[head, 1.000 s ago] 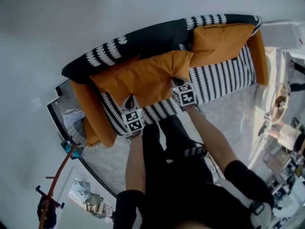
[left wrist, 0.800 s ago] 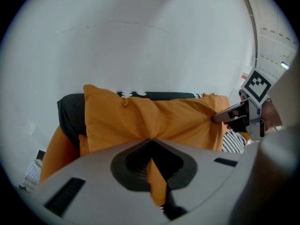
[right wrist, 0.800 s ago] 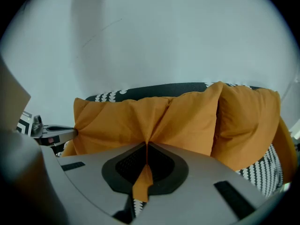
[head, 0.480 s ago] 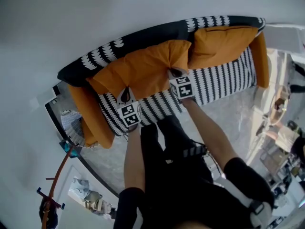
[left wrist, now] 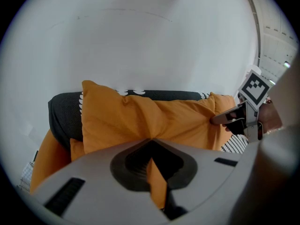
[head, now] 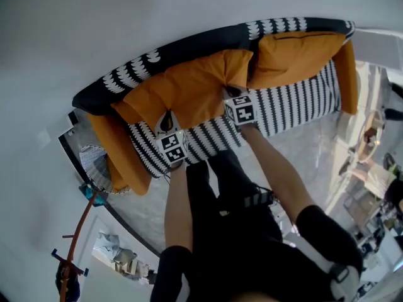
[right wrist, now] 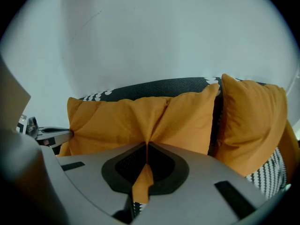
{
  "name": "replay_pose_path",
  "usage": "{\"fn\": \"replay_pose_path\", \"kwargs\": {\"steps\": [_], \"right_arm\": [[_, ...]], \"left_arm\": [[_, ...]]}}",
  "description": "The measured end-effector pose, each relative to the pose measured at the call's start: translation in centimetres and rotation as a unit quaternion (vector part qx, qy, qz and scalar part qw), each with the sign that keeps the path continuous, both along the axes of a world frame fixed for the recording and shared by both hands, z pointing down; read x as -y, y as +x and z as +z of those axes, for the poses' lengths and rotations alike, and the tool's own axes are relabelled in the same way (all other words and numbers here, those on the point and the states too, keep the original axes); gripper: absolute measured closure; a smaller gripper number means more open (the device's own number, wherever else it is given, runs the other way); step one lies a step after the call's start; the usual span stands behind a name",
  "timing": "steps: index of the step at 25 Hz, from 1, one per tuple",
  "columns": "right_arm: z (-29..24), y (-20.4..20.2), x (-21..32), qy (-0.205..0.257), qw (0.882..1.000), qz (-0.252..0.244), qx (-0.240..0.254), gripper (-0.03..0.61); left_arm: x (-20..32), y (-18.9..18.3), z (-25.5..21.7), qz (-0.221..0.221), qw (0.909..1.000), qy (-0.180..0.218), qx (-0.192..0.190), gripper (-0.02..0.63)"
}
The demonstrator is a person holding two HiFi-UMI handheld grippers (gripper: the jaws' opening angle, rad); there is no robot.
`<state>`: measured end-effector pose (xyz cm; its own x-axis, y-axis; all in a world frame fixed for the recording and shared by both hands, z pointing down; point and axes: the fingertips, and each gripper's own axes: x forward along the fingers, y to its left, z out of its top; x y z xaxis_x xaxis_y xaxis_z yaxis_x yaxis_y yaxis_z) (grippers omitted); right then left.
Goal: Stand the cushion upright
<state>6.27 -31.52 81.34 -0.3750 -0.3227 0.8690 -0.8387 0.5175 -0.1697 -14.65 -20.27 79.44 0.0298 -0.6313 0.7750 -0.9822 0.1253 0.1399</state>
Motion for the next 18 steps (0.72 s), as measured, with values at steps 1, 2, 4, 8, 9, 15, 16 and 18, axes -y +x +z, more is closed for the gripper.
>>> {"fn": "replay_pose_path", "kwargs": {"steps": [1, 2, 4, 8, 9, 15, 16, 18], "right_arm": [[0.3, 0.1, 0.0, 0.0, 1.0, 0.001, -0.001, 0.577], [0.5, 0.2, 0.0, -0.001, 1.0, 0.003, -0.002, 0.573], [0.7, 0.4, 0.0, -0.001, 1.0, 0.006, -0.003, 0.56], [0.8, 0.5, 0.3, 0.004, 1.0, 0.009, 0.0, 0.545], [0.8, 0.6, 0.5, 0.008, 1.0, 0.012, 0.0, 0.536], [0.0, 1.6, 1.2, 0.025, 0.999, 0.029, -0.007, 0.522], [-0.2, 1.8, 1.2, 0.026, 0.999, 0.03, -0.006, 0.522], [-0.6, 1.9, 1.0, 0.029, 0.999, 0.031, -0.006, 0.522]], "left_arm": [[0.0, 0.0, 0.1, 0.0, 1.0, -0.001, 0.0, 0.611], [0.1, 0.0, 0.2, 0.0, 1.0, -0.002, 0.001, 0.611], [0.2, 0.0, 0.3, 0.001, 1.0, -0.005, 0.0, 0.609], [0.1, -0.2, 0.5, -0.006, 1.0, -0.006, -0.005, 0.607], [0.0, -0.3, 0.5, -0.011, 0.9999, -0.007, -0.007, 0.606], [-0.2, -0.7, 0.2, -0.026, 0.9995, -0.012, -0.013, 0.581], [-0.4, -0.7, 0.1, -0.025, 0.9995, -0.011, -0.013, 0.581], [-0.7, -0.7, -0.2, -0.026, 0.9996, -0.01, -0.01, 0.581]]}}
